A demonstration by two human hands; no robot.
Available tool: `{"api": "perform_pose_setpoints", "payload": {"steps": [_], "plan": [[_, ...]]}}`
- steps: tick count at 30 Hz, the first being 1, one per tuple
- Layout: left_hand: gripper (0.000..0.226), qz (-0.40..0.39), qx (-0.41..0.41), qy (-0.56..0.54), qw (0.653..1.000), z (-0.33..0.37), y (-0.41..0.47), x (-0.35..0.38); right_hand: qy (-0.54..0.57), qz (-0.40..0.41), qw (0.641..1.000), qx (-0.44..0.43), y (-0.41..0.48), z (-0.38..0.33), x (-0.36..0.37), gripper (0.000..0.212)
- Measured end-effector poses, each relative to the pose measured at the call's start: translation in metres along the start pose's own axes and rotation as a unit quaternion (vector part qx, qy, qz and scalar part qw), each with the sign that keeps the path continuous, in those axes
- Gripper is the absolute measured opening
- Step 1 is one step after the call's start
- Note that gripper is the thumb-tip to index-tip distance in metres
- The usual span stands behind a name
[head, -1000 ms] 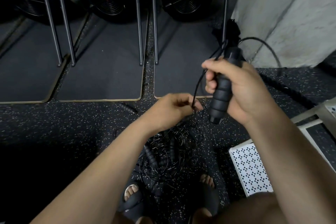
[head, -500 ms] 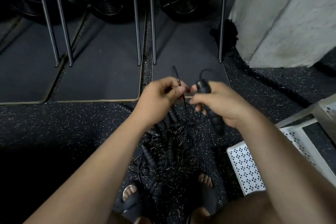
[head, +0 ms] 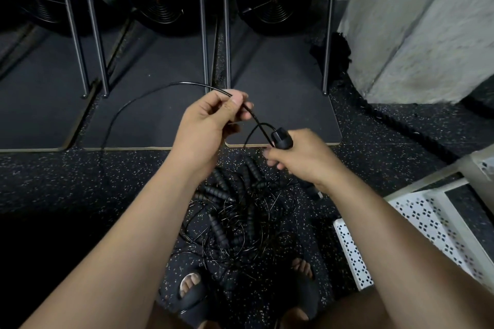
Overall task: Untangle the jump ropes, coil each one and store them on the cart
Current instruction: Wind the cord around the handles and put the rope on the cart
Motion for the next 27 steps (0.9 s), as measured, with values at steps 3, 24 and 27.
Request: {"api": "perform_pose_setpoints", "payload": {"steps": [3, 24, 27], "plan": [[0.023, 0.039, -0.002, 0.029, 0.999, -0.002, 0.000, -0.006, 0.034, -0.013, 0.999, 0.004, -0.006, -0.006, -0.004, 0.013], [0.013, -0.166, -0.081, 0.445, 0.876, -0.078, -0.024, 0.024, 0.502, -0.005, 0.859, -0.101, -0.031, -0.033, -0.069, 0.016], [0.014, -0.150, -0.084, 0.452, 0.875, -0.076, -0.020, 0.017, 0.503, 0.000, 0.859, -0.092, -0.026, -0.029, -0.066, 0.022]]}}
Point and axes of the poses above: each hand's wrist, its own y-axis towards the middle knuckle, its own x-axis out of the palm, z = x × y, the point moved 9 cm from there along y, towards the middle knuckle, and after that the axes turned 14 degrees about -y, right-handed, at the moved point
